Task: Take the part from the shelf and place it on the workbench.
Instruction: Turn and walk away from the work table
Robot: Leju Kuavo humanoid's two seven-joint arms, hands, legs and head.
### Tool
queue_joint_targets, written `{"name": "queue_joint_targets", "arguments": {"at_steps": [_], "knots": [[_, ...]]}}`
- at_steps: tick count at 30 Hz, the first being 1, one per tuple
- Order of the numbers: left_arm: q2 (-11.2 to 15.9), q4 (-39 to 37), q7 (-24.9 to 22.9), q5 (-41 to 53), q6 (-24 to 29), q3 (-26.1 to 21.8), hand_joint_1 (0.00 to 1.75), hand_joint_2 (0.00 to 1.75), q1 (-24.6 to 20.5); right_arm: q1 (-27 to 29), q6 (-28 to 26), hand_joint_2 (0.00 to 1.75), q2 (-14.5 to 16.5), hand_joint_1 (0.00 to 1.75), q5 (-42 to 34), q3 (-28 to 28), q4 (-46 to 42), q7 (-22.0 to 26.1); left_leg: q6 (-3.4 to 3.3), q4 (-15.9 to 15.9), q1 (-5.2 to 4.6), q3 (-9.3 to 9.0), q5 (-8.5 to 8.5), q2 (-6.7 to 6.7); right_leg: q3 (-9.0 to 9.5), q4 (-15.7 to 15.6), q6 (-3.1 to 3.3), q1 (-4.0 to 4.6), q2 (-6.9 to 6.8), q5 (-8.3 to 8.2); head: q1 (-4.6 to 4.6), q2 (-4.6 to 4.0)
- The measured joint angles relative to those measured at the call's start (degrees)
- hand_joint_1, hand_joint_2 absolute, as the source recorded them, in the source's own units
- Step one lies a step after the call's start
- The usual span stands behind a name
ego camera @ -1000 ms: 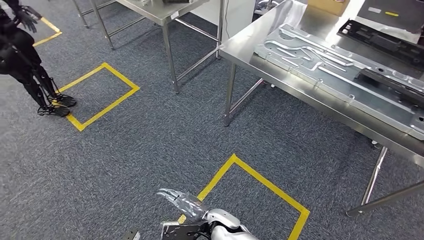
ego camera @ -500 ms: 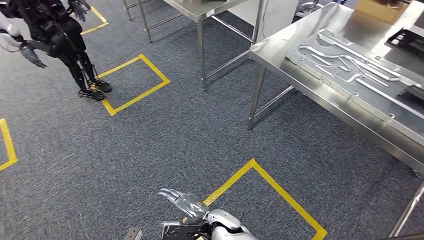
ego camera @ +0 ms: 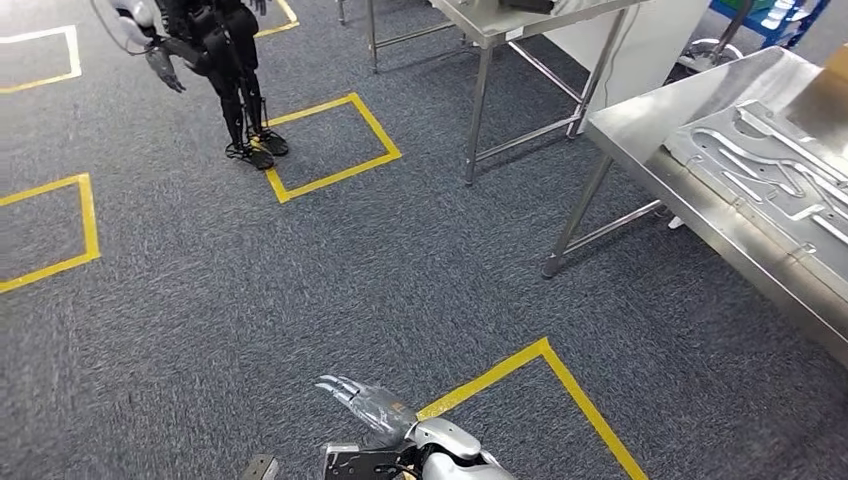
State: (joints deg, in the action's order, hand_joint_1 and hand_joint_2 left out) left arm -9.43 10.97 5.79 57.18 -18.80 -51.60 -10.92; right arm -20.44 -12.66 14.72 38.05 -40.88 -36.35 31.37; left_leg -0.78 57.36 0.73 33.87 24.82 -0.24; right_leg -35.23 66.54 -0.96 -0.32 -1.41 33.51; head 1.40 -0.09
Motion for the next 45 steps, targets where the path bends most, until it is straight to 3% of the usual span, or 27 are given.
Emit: {"name": "queue_joint_targets", "arguments": {"at_steps": [2,3,5,7,9,11,13,15,16,18,20,22,24,26,27,29,31,32,33,34,36,38,40,41,42,43,45], "knots": [[0.0,0.0,0.0,-0.1,0.0,0.0,0.0,0.0,-0.1,0.2,0.0,0.0,-0.1,0.0,0.1,0.0,0.1,0.0,-0.16,0.1,-0.05,0.18,-0.09,-1.61,-3.51,6.9,-0.06,-0.03,1.14,2.45,-0.01,0.0],[0.0,0.0,0.0,-0.1,0.0,0.0,0.0,0.0,0.0,0.3,0.0,0.0,-0.1,0.0,0.2,0.0,0.1,0.0,-0.17,0.1,-0.08,0.22,-0.1,-2.45,-4.2,8.0,-0.01,-0.02,1.27,2.17,-0.01,0.0],[0.0,0.0,0.0,-0.1,0.0,0.0,0.0,0.0,0.2,0.3,0.1,0.0,-0.1,0.0,0.2,0.0,0.1,0.0,-0.11,0.3,-0.1,0.21,-0.12,-4.17,-2.35,3.6,0.38,-0.02,2.0,-1.43,-0.01,0.0],[-0.1,0.0,0.0,-0.1,0.1,0.0,0.0,0.0,0.2,0.2,0.1,0.0,-0.1,0.0,0.3,0.0,0.1,0.0,0.16,0.5,-0.07,0.36,-0.17,-5.81,1.09,-4.2,1.14,-0.12,4.92,-5.0,-0.01,0.0],[-0.2,0.0,0.1,0.0,0.1,0.0,0.0,0.0,0.2,0.2,0.2,0.0,-0.1,0.0,0.3,0.0,0.1,0.0,0.83,0.6,0.16,0.79,-0.34,-7.15,2.57,-7.7,1.6,-0.08,6.78,-5.92,-0.01,0.0],[-0.2,0.0,0.1,0.1,0.2,0.0,0.0,0.0,0.4,0.1,0.2,0.0,0.1,0.0,0.4,0.0,0.1,-0.1,1.66,0.3,0.39,1.09,-0.63,-8.28,2.85,-8.4,1.85,-0.12,5.67,-6.15,0.0,0.0],[-0.1,0.0,0.1,0.2,0.2,0.0,0.0,0.0,0.6,-0.1,0.2,0.0,0.3,0.0,0.4,0.0,0.1,-0.1,2.18,1.5,0.18,1.68,0.14,-6.31,3.57,-9.6,2.37,-0.41,4.04,-6.64,0.01,0.0],[-0.1,0.0,0.1,0.2,0.2,0.0,0.0,0.0,0.5,-0.2,0.3,0.0,0.4,0.0,0.4,0.1,0.1,-0.1,2.62,6.9,0.07,4.23,3.21,-2.39,4.09,-10.4,2.76,-0.42,2.08,-6.84,0.03,0.0],[-0.1,0.0,0.1,0.2,0.2,0.0,0.0,0.0,0.4,-0.2,0.3,0.0,0.4,0.0,0.4,0.1,0.1,-0.1,2.9,10.8,0.2,6.11,5.08,-1.2,4.14,-10.4,2.88,-0.35,1.05,-6.79,0.03,0.0],[0.0,0.0,0.1,0.3,0.2,0.0,0.0,0.0,0.5,-0.1,0.4,0.0,0.4,0.0,0.5,0.1,0.2,-0.1,3.48,15.6,0.6,8.43,6.51,-0.31,4.14,-10.3,2.74,-0.32,-0.88,-6.59,0.03,0.0],[0.0,0.0,0.1,0.3,0.2,0.0,0.0,0.0,0.6,-0.2,0.5,0.0,0.4,0.0,0.5,0.1,0.2,-0.1,3.98,12.2,1.03,6.5,3.96,0.46,4.24,-10.0,2.33,-0.48,-2.52,-6.23,0.03,0.0],[0.0,0.0,0.1,0.4,0.2,0.0,0.0,0.0,0.6,-0.2,0.6,0.0,0.4,0.0,0.6,0.1,0.2,-0.1,4.09,4.5,1.12,2.38,0.83,2.83,4.33,-9.4,1.54,-0.38,-3.86,-5.55,0.03,0.0],[0.0,0.0,0.1,0.5,0.2,0.0,0.0,0.0,0.5,-0.3,0.7,0.0,0.4,0.0,0.6,0.1,0.1,-0.1,3.24,0.9,0.87,0.57,-0.06,4.04,4.41,-8.9,0.76,-0.05,-4.9,-4.98,-0.03,0.0],[0.1,0.0,0.1,0.6,0.1,0.0,0.0,0.0,0.5,-0.3,0.8,0.0,0.4,0.0,0.7,0.1,0.1,-0.2,2.09,1.0,0.64,0.81,0.03,2.76,4.66,-8.9,0.2,-0.05,-5.91,-4.76,-0.09,0.0],[0.1,0.0,0.1,0.6,0.1,0.0,0.0,0.0,0.6,-0.3,0.8,0.0,0.4,0.0,0.8,0.1,0.0,-0.2,1.7,0.9,0.62,0.85,-0.02,2.13,4.78,-8.7,-0.11,-0.23,-5.69,-4.42,-0.1,0.0],[0.1,0.0,0.0,0.6,0.1,0.0,0.0,0.0,0.7,-0.3,0.9,0.0,0.4,0.0,0.9,0.1,-0.2,-0.3,1.0,0.7,0.61,0.81,-0.18,0.82,3.68,-5.7,-0.47,-0.58,-3.02,-2.18,-0.1,0.0],[0.1,0.0,0.0,0.6,0.1,0.0,0.0,0.0,0.5,-0.1,0.9,0.0,0.2,0.0,0.9,0.1,-0.2,-0.3,0.5,0.7,0.41,0.85,-0.26,-0.58,0.04,1.7,-0.31,-0.52,0.16,1.52,-0.1,0.0],[0.1,0.0,0.0,0.6,0.1,0.0,0.0,0.0,0.5,0.0,0.9,0.0,0.1,0.0,1.0,0.1,-0.2,-0.3,0.32,0.7,0.2,0.87,-0.26,-1.38,-2.02,5.4,-0.09,-0.36,0.77,2.8,-0.1,0.0],[0.1,0.0,0.0,0.6,0.1,0.0,0.0,0.0,0.5,0.1,0.9,0.0,0.1,0.0,1.0,0.1,-0.2,-0.3,0.19,0.7,-0.07,0.86,-0.26,-2.21,-3.51,7.7,0.26,-0.14,1.08,3.05,-0.1,0.0],[0.1,0.0,0.0,0.6,0.1,0.0,0.0,0.0,0.6,0.2,0.9,0.0,0.1,0.0,1.0,0.1,-0.2,-0.3,0.1,0.8,-0.34,0.81,-0.26,-3.11,-3.98,7.8,0.78,0.15,1.31,2.04,-0.09,0.0],[0.0,0.0,0.1,0.6,0.1,0.0,0.0,0.0,0.7,0.2,0.8,0.0,0.1,0.0,1.0,0.1,-0.2,-0.3,0.0,0.8,-0.75,0.56,-0.25,-4.92,-1.91,1.7,2.27,0.97,2.7,-2.74,-0.09,0.0],[-0.2,0.0,0.2,0.6,0.1,0.0,0.0,0.0,0.5,0.1,0.7,0.0,0.0,0.0,1.0,0.1,-0.2,-0.2,0.06,0.7,-0.79,0.5,-0.31,-6.44,0.85,-5.3,3.85,1.5,5.86,-6.38,-0.08,0.0],[-0.5,0.0,0.3,0.6,0.1,0.0,0.0,0.0,0.4,0.1,0.5,0.0,-0.1,0.0,1.1,0.2,-0.2,-0.2,0.46,0.6,-0.4,0.83,-0.55,-7.84,1.75,-7.8,4.63,1.69,7.33,-7.01,-0.08,0.0],[-0.5,0.0,0.3,0.6,0.1,0.0,0.0,0.0,0.4,0.0,0.4,0.0,-0.1,0.0,1.1,0.2,-0.2,-0.1,0.79,0.3,-0.26,0.91,-0.75,-8.62,1.97,-8.4,4.7,1.71,6.77,-7.2,-0.09,0.0],[-0.5,0.0,0.2,0.6,0.0,0.0,0.0,0.0,0.6,0.0,0.3,0.0,0.0,0.0,1.1,0.2,-0.2,-0.1,0.97,0.2,-0.24,0.93,-0.81,-8.53,2.44,-9.1,4.6,1.57,5.99,-7.45,-0.08,0.0],[-0.5,0.0,0.2,0.6,0.0,0.0,0.0,0.0,0.7,-0.1,0.2,0.0,0.1,0.0,1.1,0.2,-0.3,-0.1,1.17,0.5,-0.41,1.11,-0.47,-7.42,3.0,-10.0,4.52,1.37,5.2,-7.75,-0.08,0.0],[-0.4,0.0,0.2,0.6,0.0,0.0,0.0,0.0,0.6,-0.1,0.1,0.0,0.3,0.0,1.1,0.2,-0.3,0.0,1.55,4.5,-0.62,2.99,1.9,-3.52,3.97,-11.5,4.24,1.03,3.25,-8.18,-0.07,0.0]]}}
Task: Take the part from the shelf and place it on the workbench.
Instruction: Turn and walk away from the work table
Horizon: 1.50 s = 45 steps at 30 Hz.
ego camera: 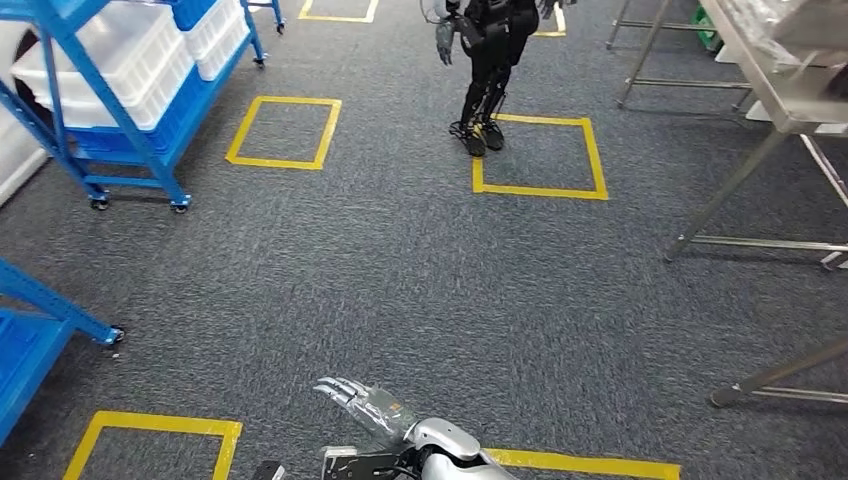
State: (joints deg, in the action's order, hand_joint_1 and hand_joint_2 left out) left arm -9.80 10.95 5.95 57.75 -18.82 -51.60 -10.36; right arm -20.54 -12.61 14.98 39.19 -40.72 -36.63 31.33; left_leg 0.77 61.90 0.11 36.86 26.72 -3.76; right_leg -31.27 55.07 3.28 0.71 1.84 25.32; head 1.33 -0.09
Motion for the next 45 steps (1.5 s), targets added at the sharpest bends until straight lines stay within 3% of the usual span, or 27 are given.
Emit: {"name": "queue_joint_targets", "arguments": {"at_steps": [2,4,5,7,9,10,12,14,16,18,19,20,21,23,25,27,28,30,32,34,35,37,39,40,42,43,45], "knots": [[0.1,0.0,0.0,0.0,0.0,0.0,0.0,0.0,-0.3,0.1,0.0,0.0,-0.1,0.0,0.0,0.0,0.1,0.0,0.8,7.2,0.38,3.66,3.28,2.43,0.15,0.0,-0.04,0.01,-2.15,0.26,-0.01,0.0],[0.2,0.0,0.0,0.0,0.0,0.0,0.0,0.0,-0.2,0.2,0.0,0.0,-0.1,0.0,0.0,0.0,0.2,0.0,1.67,10.4,1.05,5.24,3.69,3.26,0.09,0.4,-0.34,-0.14,-4.18,0.73,0.0,0.0],[0.3,0.0,0.0,0.0,0.0,0.0,0.0,0.0,-0.1,0.2,0.0,0.0,-0.1,0.0,0.0,0.0,0.2,0.0,2.11,8.7,1.36,4.29,2.39,3.67,0.07,0.8,-0.6,-0.3,-5.06,1.03,0.0,0.0],[0.4,0.0,0.1,0.0,0.0,0.0,0.0,0.0,0.0,0.1,-0.1,0.0,-0.1,0.0,0.0,0.0,0.2,0.0,2.73,1.5,1.64,0.22,-0.86,5.76,0.04,1.8,-1.35,-0.54,-6.59,1.91,0.01,0.0],[0.5,0.0,0.3,-0.1,-0.1,0.0,0.0,0.0,-0.1,0.0,-0.2,0.0,-0.1,0.0,0.0,0.0,0.3,0.0,2.15,-3.1,1.53,-2.3,-2.2,7.47,0.01,2.9,-2.13,-0.43,-7.78,2.78,-0.01,0.0],[0.5,0.0,0.3,-0.1,-0.1,0.0,0.0,0.0,-0.1,0.0,-0.2,0.0,-0.1,0.0,0.0,0.0,0.3,0.0,1.57,-3.4,1.35,-2.36,-2.03,7.54,0.02,3.1,-2.42,-0.3,-8.24,2.98,-0.01,0.0],[0.6,0.0,0.3,0.0,-0.2,0.0,0.0,0.0,-0.1,-0.1,-0.3,0.0,0.0,0.0,0.0,0.0,0.3,0.1,0.53,-3.4,1.27,-2.15,-2.29,6.28,0.09,3.3,-2.98,-0.46,-8.91,3.22,-0.02,0.0],[0.7,0.0,0.3,0.0,-0.2,0.0,0.0,0.0,0.0,-0.2,-0.4,0.0,0.0,0.0,0.0,0.0,0.3,0.2,-0.2,-3.7,1.29,-2.02,-2.63,5.04,-0.53,5.1,-3.59,-0.93,-6.76,4.81,-0.02,0.0],[0.7,0.0,0.3,0.0,-0.2,0.0,0.0,0.0,-0.1,-0.3,-0.5,0.0,0.0,0.0,-0.1,0.0,0.4,0.3,-0.75,-3.8,1.26,-1.78,-2.92,3.79,-3.29,11.1,-3.84,-1.19,-3.34,8.41,-0.02,0.0],[0.7,0.0,0.3,0.0,-0.2,0.0,0.0,0.0,-0.2,-0.1,-0.5,0.0,-0.1,0.0,-0.1,0.0,0.6,0.4,-1.03,-3.8,1.09,-1.48,-3.1,2.3,-6.91,18.3,-3.7,-1.17,-2.16,11.1,-0.02,0.0],[0.7,0.0,0.3,0.0,-0.2,0.0,0.0,0.0,-0.1,0.0,-0.5,0.0,-0.1,0.0,-0.1,0.0,0.7,0.4,-1.05,-3.8,1.0,-1.39,-3.18,1.46,-7.74,19.6,-3.53,-1.14,-2.01,10.94,-0.02,0.0],[0.7,0.0,0.3,0.0,-0.2,0.0,0.0,0.0,0.0,0.0,-0.5,0.0,-0.1,0.0,-0.1,0.0,0.8,0.5,-1.02,-3.7,0.95,-1.36,-3.24,0.6,-7.48,18.7,-3.27,-1.1,-1.8,9.65,-0.02,0.0],[0.7,0.0,0.3,0.0,-0.2,0.0,0.0,0.0,0.1,0.0,-0.5,0.0,-0.1,0.0,-0.1,0.0,0.8,0.5,-0.94,-3.7,0.93,-1.36,-3.32,-0.26,-6.21,15.8,-2.95,-1.06,-1.21,7.55,-0.02,0.0],[0.6,0.0,0.3,0.0,-0.2,0.0,0.0,0.0,0.1,0.0,-0.5,0.0,-0.1,0.0,-0.1,0.0,0.8,0.5,-0.61,-3.6,0.96,-1.25,-3.49,-1.8,-2.8,8.1,-2.3,-1.01,2.01,3.7,-0.02,0.0],[0.5,0.0,0.3,0.0,-0.2,0.0,0.0,0.0,0.0,0.0,-0.6,0.0,-0.1,0.0,-0.1,0.0,0.9,0.6,0.04,-3.7,1.14,-0.87,-3.79,-3.12,-1.28,4.3,-2.02,-0.87,4.14,2.39,-0.02,0.0],[0.5,0.0,0.3,0.0,-0.2,0.0,0.0,0.0,0.2,0.0,-0.6,0.0,-0.1,0.0,-0.1,0.0,0.9,0.6,0.89,-4.0,1.34,-0.53,-4.23,-4.38,-1.17,3.8,-1.73,-0.77,3.14,2.13,-0.02,0.0],[0.5,0.0,0.3,0.0,-0.2,0.0,0.0,0.0,0.4,0.0,-0.6,0.0,0.0,0.0,-0.1,0.0,0.9,0.6,1.11,-4.0,1.35,-0.35,-4.14,-4.02,-0.99,3.4,-1.43,-0.81,2.37,1.85,-0.02,0.0],[0.5,0.0,0.3,0.1,-0.1,0.0,0.0,0.0,0.7,0.0,-0.6,0.0,0.2,0.0,-0.1,0.0,0.9,0.6,1.3,-0.9,1.16,1.1,-2.03,-1.06,-0.69,2.5,-0.77,-0.96,0.5,1.31,-0.01,0.0],[0.5,0.0,0.5,0.1,0.0,0.0,0.0,0.0,1.0,0.1,-0.7,0.0,0.1,0.0,0.0,0.0,0.9,0.5,1.55,6.4,1.11,4.27,2.04,2.18,-0.74,2.3,-0.41,-0.66,-1.59,1.24,-0.01,0.0],[0.6,0.0,0.7,0.0,0.0,0.0,0.0,0.0,1.5,0.3,-0.6,0.0,0.0,0.0,0.0,0.0,0.9,0.5,1.97,11.7,1.17,6.3,4.05,3.14,-0.91,2.3,-0.32,-0.42,-3.66,1.31,-0.01,0.0],[0.6,0.0,0.7,0.0,0.0,0.0,0.0,0.0,1.8,0.3,-0.6,0.0,0.0,0.0,0.0,0.0,0.9,0.5,2.1,11.2,1.17,5.66,3.5,3.39,-0.96,2.4,-0.33,-0.38,-4.6,1.35,-0.01,0.0],[0.7,0.0,0.8,0.0,0.0,0.0,0.0,0.0,2.2,0.3,-0.5,0.0,0.0,0.0,0.0,0.0,0.9,0.5,2.06,4.0,1.12,1.09,0.47,4.95,-0.92,2.5,-0.54,-0.31,-6.26,1.56,-0.01,0.0],[0.7,0.0,0.8,0.0,0.0,0.0,0.0,0.0,2.2,0.2,-0.5,0.0,0.0,0.0,0.0,0.0,0.9,0.5,1.36,-2.7,0.79,-2.95,-1.53,7.28,-0.83,2.8,-0.99,-0.03,-7.53,1.88,-0.01,0.0],[0.7,0.0,0.8,0.0,0.0,0.0,0.0,0.0,2.2,0.2,-0.5,0.0,0.0,0.0,0.0,0.0,0.9,0.5,0.92,-4.1,0.59,-3.65,-1.76,7.91,-0.78,2.9,-1.24,0.08,-8.03,1.97,-0.01,0.0],[0.8,0.0,0.8,0.0,0.0,0.0,0.0,0.0,2.3,0.2,-0.5,0.0,0.1,0.0,0.0,0.0,0.8,0.5,0.17,-4.4,0.4,-3.43,-1.97,6.98,-0.62,2.9,-1.71,0.09,-9.03,2.0,-0.01,0.0],[0.9,0.0,0.8,-0.1,0.0,0.0,0.0,0.0,2.4,0.1,-0.4,0.0,0.1,0.0,0.0,0.0,0.7,0.5,-0.13,-4.6,0.52,-3.43,-2.19,6.34,-0.57,3.1,-2.04,-0.04,-8.82,2.2,-0.01,0.0],[0.9,0.0,0.8,-0.2,0.0,0.0,0.0,0.0,2.5,0.1,-0.2,0.0,0.1,0.0,0.0,0.0,0.6,0.6,-0.72,-5.1,0.88,-3.49,-2.67,5.03,-1.55,5.6,-2.66,-0.36,-6.26,4.2,-0.01,0.0]]}}
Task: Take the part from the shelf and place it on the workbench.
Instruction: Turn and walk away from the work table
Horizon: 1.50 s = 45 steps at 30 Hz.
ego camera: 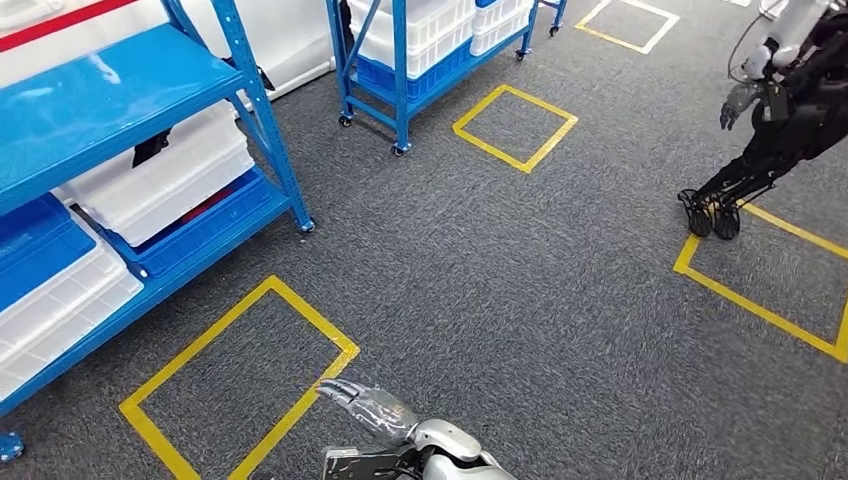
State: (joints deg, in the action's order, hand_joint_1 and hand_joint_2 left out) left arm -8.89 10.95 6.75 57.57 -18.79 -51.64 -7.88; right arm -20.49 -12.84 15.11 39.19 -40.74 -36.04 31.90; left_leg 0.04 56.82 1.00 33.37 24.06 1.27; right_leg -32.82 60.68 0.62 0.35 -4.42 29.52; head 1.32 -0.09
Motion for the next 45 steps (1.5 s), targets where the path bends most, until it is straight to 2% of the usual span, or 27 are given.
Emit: {"name": "queue_joint_targets", "arguments": {"at_steps": [2,3,4,5,7,8,10,11,13,15,17,19,20,22,24,25,26,28,30,32,34,35,37,39,41,43,45], "knots": [[0.0,0.0,0.0,-0.1,0.0,0.0,0.0,0.0,-0.1,0.1,0.1,0.0,-0.2,0.0,0.0,0.0,0.0,0.0,-0.36,-0.1,0.12,0.2,-0.29,-1.35,-3.25,7.0,-0.37,-0.39,3.2,3.83,-0.01,0.0],[0.0,0.0,0.0,-0.1,0.1,0.0,0.0,0.0,-0.1,0.2,0.2,0.0,-0.3,0.0,0.0,0.0,0.0,0.0,-0.44,-0.1,0.11,0.34,-0.39,-2.11,-5.09,10.8,-0.47,-0.5,3.84,5.33,-0.01,0.0],[0.0,0.0,0.0,-0.1,0.1,0.0,0.0,0.0,0.0,0.3,0.2,0.0,-0.3,0.0,0.0,0.0,0.0,0.0,-0.42,0.0,0.1,0.45,-0.45,-2.94,-6.35,13.3,-0.54,-0.59,4.12,5.86,-0.01,0.0],[0.0,0.0,0.0,-0.1,0.1,0.0,0.0,0.0,0.1,0.4,0.3,0.0,-0.3,0.0,0.0,0.0,0.0,0.0,-0.36,0.0,0.1,0.51,-0.51,-3.8,-6.56,13.5,-0.55,-0.68,4.23,5.16,-0.01,0.0],[0.1,0.0,0.0,-0.1,0.2,0.0,0.0,0.0,0.2,0.3,0.5,0.0,-0.3,0.0,0.0,0.0,0.0,0.0,-0.13,0.2,0.14,0.56,-0.56,-5.56,-3.86,7.7,-0.42,-0.98,5.27,1.15,-0.01,0.0],[0.1,0.0,0.0,-0.1,0.2,0.0,0.0,0.0,0.3,0.2,0.6,0.0,-0.3,0.0,0.0,0.0,0.0,0.0,0.1,0.4,0.12,0.66,-0.57,-6.38,-1.99,3.7,-0.35,-1.17,6.94,-0.62,-0.01,0.0],[0.1,0.0,0.0,-0.1,0.2,0.0,0.0,0.0,0.2,0.2,0.8,0.0,-0.4,0.0,0.0,0.0,0.0,0.0,0.78,0.6,0.12,1.11,-0.7,-7.75,0.1,-1.2,-0.27,-1.34,9.35,-2.35,-0.01,0.0],[0.1,0.0,0.1,-0.1,0.2,0.0,0.0,0.0,0.2,0.1,0.9,0.0,-0.3,0.0,0.0,0.0,0.0,0.0,1.2,0.6,0.17,1.37,-0.85,-8.33,0.2,-1.7,-0.18,-1.24,9.69,-2.28,-0.01,0.0],[0.1,0.0,0.1,-0.1,0.3,-0.1,0.0,0.0,0.4,0.0,1.1,0.0,-0.2,0.0,0.1,0.0,-0.1,0.0,2.0,0.5,0.45,1.78,-1.08,-9.12,0.18,-2.0,0.44,-1.11,8.23,-2.63,-0.01,0.0],[0.2,0.0,0.1,-0.1,0.3,-0.1,0.0,0.0,0.6,-0.2,1.2,0.0,0.0,0.0,0.1,-0.2,-0.2,0.0,2.44,2.5,0.38,2.9,0.29,-6.91,0.41,-2.5,1.29,-1.16,6.57,-3.0,0.0,0.0],[0.2,0.0,0.2,0.0,0.3,-0.1,0.0,0.0,0.5,-0.3,1.2,0.0,0.0,0.0,0.1,-0.3,-0.2,0.0,2.6,9.0,0.19,5.82,3.86,-3.42,0.49,-2.8,1.84,-0.89,4.66,-3.05,0.01,0.0],[0.2,0.0,0.2,0.1,0.3,-0.1,0.0,0.0,0.5,-0.2,1.2,0.0,-0.1,0.0,0.1,-0.3,-0.2,-0.1,2.79,15.8,0.22,8.72,6.69,-2.11,0.4,-2.7,2.11,-0.52,2.64,-2.93,0.01,0.0],[0.2,0.0,0.2,0.1,0.3,-0.1,0.0,0.0,0.6,-0.2,1.2,0.0,-0.1,0.0,0.1,-0.3,-0.2,-0.1,2.85,16.9,0.23,8.94,6.78,-1.82,0.35,-2.7,2.17,-0.41,1.7,-2.88,0.01,0.0],[0.2,0.0,0.2,0.2,0.3,-0.2,0.0,0.0,0.7,-0.2,1.2,0.0,-0.1,0.0,0.1,-0.3,-0.2,-0.1,2.76,12.4,0.2,5.96,4.23,-0.92,0.35,-2.5,2.11,-0.31,0.1,-2.73,0.01,0.0],[0.3,0.0,0.2,0.2,0.3,-0.2,0.0,0.0,0.6,-0.3,1.2,0.0,-0.1,0.0,0.1,-0.3,-0.2,-0.1,2.17,4.6,-0.14,1.48,1.65,1.59,0.42,-2.2,1.77,-0.06,-1.19,-2.44,0.01,0.0],[0.3,0.0,0.2,0.1,0.3,-0.2,0.0,0.0,0.5,-0.4,1.1,0.0,-0.1,0.0,0.1,-0.3,-0.2,0.0,1.76,2.2,-0.37,0.19,1.09,2.45,0.46,-2.1,1.53,0.11,-1.73,-2.3,0.01,0.0],[0.4,0.0,0.2,0.1,0.3,-0.2,0.0,0.0,0.4,-0.4,1.1,0.0,-0.1,0.0,0.1,-0.3,-0.2,0.0,1.35,1.1,-0.62,-0.27,1.05,2.8,0.51,-2.1,1.29,0.24,-2.26,-2.21,0.0,0.0],[0.4,0.0,0.2,0.1,0.3,-0.2,0.0,0.0,0.6,-0.5,1.1,0.0,0.0,0.0,0.1,-0.3,-0.3,0.0,0.68,0.8,-0.63,-0.14,0.81,1.53,0.65,-2.1,0.77,0.27,-3.09,-2.06,0.0,0.0],[0.4,0.0,0.1,0.0,0.3,-0.3,0.0,0.0,0.6,-0.5,1.0,0.0,0.1,0.0,0.1,-0.3,-0.4,0.0,0.03,0.4,-0.29,-0.18,0.36,0.25,0.13,-0.4,0.12,-0.02,-1.03,-0.65,-0.02,0.0],[0.3,0.0,0.2,0.0,0.3,-0.4,0.0,0.0,0.5,-0.4,1.0,0.0,-0.1,0.0,0.1,-0.4,-0.5,0.0,-0.46,0.2,-0.11,-0.06,-0.01,-1.07,-2.52,5.6,-0.37,-0.43,2.6,2.84,-0.02,0.0],[0.3,0.0,0.2,0.0,0.3,-0.4,0.0,0.0,0.5,-0.1,0.9,0.0,-0.3,0.0,0.1,-0.4,-0.4,-0.1,-0.59,0.3,-0.09,0.19,-0.16,-2.61,-6.03,12.8,-0.6,-0.69,4.02,5.63,-0.01,0.0],[0.3,0.0,0.2,0.0,0.3,-0.4,0.0,0.0,0.5,0.0,0.9,0.0,-0.4,0.0,0.1,-0.4,-0.4,-0.1,-0.56,0.4,-0.08,0.26,-0.2,-3.45,-6.88,14.3,-0.69,-0.81,4.18,5.6,-0.01,0.0],[0.3,0.0,0.3,0.0,0.3,-0.4,0.0,0.0,0.7,0.1,0.9,0.0,-0.5,0.0,0.1,-0.4,-0.4,-0.1,-0.32,0.6,0.01,0.3,-0.22,-5.2,-5.33,10.6,-0.78,-1.19,4.69,2.32,-0.01,0.0],[0.3,0.0,0.4,0.0,0.3,-0.4,0.0,0.0,0.7,0.0,0.9,0.0,-0.5,0.0,0.1,-0.4,-0.4,-0.1,0.24,1.1,0.11,0.53,-0.11,-6.89,-1.87,2.9,-0.84,-1.59,7.17,-1.33,-0.02,0.0],[0.2,0.0,0.5,0.1,0.3,-0.5,0.0,0.0,0.7,0.1,0.9,0.0,-0.5,0.0,0.1,-0.4,-0.4,-0.1,1.05,1.4,0.19,1.02,-0.13,-8.14,-0.4,-0.7,-0.69,-1.63,8.87,-2.41,-0.02,0.0],[0.3,0.0,0.5,0.1,0.3,-0.5,0.0,0.0,0.9,0.1,0.9,0.0,-0.5,0.0,0.2,-0.4,-0.5,-0.2,1.96,1.1,0.38,1.39,-0.43,-9.15,-0.43,-0.9,-0.06,-1.38,8.0,-2.58,-0.01,0.0],[0.3,0.0,0.5,0.1,0.3,-0.5,0.0,0.0,1.1,0.0,0.9,0.0,-0.3,0.0,0.2,-0.4,-0.5,-0.1,2.54,2.0,0.38,1.98,0.25,-7.47,-0.24,-1.5,0.87,-1.37,6.6,-2.95,-0.01,0.0]]}}
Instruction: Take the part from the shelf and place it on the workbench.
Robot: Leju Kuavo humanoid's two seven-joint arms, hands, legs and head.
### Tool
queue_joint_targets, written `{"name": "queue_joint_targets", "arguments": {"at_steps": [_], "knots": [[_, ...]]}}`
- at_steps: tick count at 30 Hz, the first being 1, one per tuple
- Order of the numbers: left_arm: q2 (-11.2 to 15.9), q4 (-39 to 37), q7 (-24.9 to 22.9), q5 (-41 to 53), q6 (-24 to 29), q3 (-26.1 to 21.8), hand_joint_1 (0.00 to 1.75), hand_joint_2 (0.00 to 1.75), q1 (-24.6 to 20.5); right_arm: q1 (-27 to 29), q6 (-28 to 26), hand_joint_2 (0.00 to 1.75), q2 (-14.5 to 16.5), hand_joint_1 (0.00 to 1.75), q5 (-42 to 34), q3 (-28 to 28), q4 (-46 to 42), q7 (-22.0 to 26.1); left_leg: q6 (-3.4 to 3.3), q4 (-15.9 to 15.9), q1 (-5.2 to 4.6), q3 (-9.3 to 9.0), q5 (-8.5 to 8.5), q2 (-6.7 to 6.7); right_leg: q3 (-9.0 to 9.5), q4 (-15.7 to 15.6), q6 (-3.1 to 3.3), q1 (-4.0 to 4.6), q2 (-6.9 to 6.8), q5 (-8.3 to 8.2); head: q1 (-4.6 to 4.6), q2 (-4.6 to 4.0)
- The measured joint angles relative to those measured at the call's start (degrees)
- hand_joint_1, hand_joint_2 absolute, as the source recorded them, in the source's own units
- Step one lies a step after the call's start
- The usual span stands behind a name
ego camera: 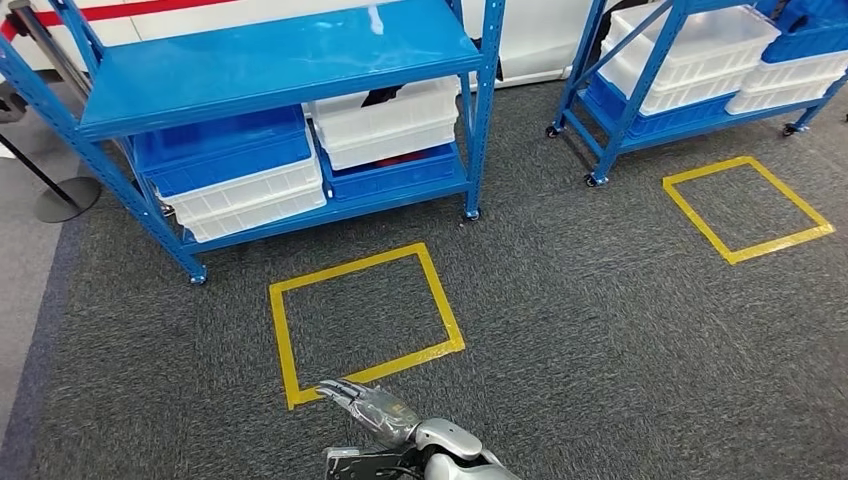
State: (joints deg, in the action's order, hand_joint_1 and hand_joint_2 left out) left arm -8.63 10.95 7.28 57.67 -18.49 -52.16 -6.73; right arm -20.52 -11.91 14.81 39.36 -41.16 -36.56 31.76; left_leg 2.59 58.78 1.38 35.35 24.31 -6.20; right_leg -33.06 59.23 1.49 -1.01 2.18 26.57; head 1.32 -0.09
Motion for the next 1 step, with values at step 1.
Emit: {"name": "queue_joint_targets", "arguments": {"at_steps": [1], "knots": [[0.0,0.0,0.0,0.0,0.0,0.0,0.0,0.0,0.0,0.0,0.0,0.0,0.1,0.0,0.0,0.0,0.0,0.0,0.09,0.4,-0.05,0.21,0.28,0.67,0.07,-0.2,0.26,-0.13,-0.4,-0.13,0.0,0.0]]}}
